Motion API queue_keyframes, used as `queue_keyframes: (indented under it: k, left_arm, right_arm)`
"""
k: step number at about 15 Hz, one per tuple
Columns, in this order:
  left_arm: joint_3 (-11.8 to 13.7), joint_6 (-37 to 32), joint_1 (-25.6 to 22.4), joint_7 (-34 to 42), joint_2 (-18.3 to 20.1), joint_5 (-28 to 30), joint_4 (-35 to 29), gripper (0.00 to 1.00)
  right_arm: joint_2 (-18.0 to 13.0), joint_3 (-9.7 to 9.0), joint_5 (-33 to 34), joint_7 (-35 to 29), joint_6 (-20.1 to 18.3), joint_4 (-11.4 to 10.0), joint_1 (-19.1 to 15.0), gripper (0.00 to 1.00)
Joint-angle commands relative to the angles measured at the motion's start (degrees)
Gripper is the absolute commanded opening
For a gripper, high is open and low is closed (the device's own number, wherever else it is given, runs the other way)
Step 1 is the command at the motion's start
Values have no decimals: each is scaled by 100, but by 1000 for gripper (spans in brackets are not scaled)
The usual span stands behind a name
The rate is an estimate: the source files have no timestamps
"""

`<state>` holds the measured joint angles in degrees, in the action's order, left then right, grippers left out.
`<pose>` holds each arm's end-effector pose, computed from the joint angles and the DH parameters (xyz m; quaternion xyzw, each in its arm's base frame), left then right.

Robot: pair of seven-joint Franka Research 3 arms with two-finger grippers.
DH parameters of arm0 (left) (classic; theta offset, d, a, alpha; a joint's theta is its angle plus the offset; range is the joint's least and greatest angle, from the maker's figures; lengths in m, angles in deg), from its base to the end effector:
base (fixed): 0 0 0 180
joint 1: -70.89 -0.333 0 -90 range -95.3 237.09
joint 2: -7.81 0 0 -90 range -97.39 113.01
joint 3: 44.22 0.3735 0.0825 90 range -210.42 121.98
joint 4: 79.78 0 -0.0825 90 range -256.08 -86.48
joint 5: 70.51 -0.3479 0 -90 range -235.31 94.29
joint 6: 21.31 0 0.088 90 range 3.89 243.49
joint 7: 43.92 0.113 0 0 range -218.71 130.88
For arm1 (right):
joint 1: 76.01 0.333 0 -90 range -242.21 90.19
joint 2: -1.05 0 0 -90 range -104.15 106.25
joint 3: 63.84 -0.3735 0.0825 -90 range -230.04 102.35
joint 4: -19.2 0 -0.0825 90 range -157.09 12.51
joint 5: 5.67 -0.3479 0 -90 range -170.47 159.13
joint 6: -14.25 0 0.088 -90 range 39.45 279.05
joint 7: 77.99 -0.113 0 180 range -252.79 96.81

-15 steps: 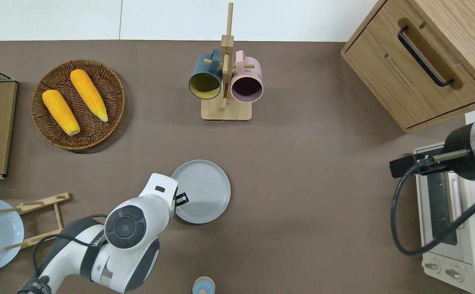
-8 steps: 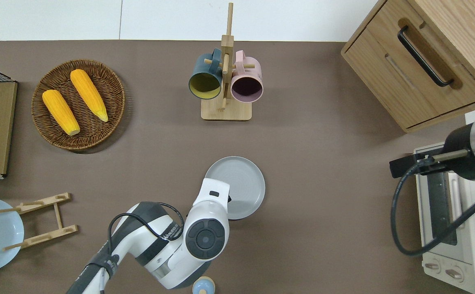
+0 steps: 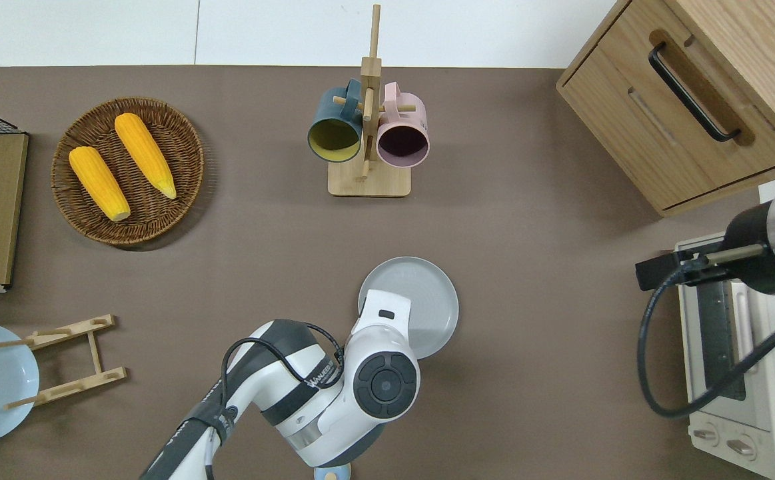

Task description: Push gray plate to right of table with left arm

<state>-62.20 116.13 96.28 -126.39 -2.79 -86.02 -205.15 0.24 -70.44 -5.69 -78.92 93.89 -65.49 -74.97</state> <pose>0.3998 -0.3655 0.3863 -0.9676 -0.2430 -0.0667 0.0120 0.4893 0.0663 0.7075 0.9976 0.0585 -0.0369 0.0034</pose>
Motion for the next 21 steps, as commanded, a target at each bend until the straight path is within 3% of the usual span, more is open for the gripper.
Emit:
queue_keyframes:
  k: [1, 7, 8, 9, 11, 13, 18, 21]
  left_arm:
    - [23, -157, 256, -401, -355, -137, 285, 0]
    - [23, -218, 449, -515, -363, -137, 338, 0]
    - [23, -218, 476, -542, -363, -137, 347, 66]
    - [23, -218, 476, -534, -363, -137, 364, 300]
    - [23, -218, 476, -507, -363, -145, 382, 565]
    - [23, -218, 511, -507, -363, -145, 382, 954]
    - [31, -227, 503, -525, -337, -137, 426, 993]
    - [58, -585, 459, -428, -232, -145, 583, 993]
  right_arm:
    - [-17, -96, -25, -74, -89, 50, -113, 983]
    - [-17, -96, -24, -74, -89, 50, -113, 983]
    - [-17, -96, -33, -74, -89, 50, -113, 983]
    - [-17, -96, -25, -74, -89, 50, -113, 983]
    - [-17, -96, -33, -74, -89, 50, -113, 983]
    - [-17, -87, -25, -74, -89, 50, -113, 983]
    - [-17, -87, -33, -74, -89, 50, -113, 983]
    - [-17, -88, -33, -74, -89, 50, -113, 983]
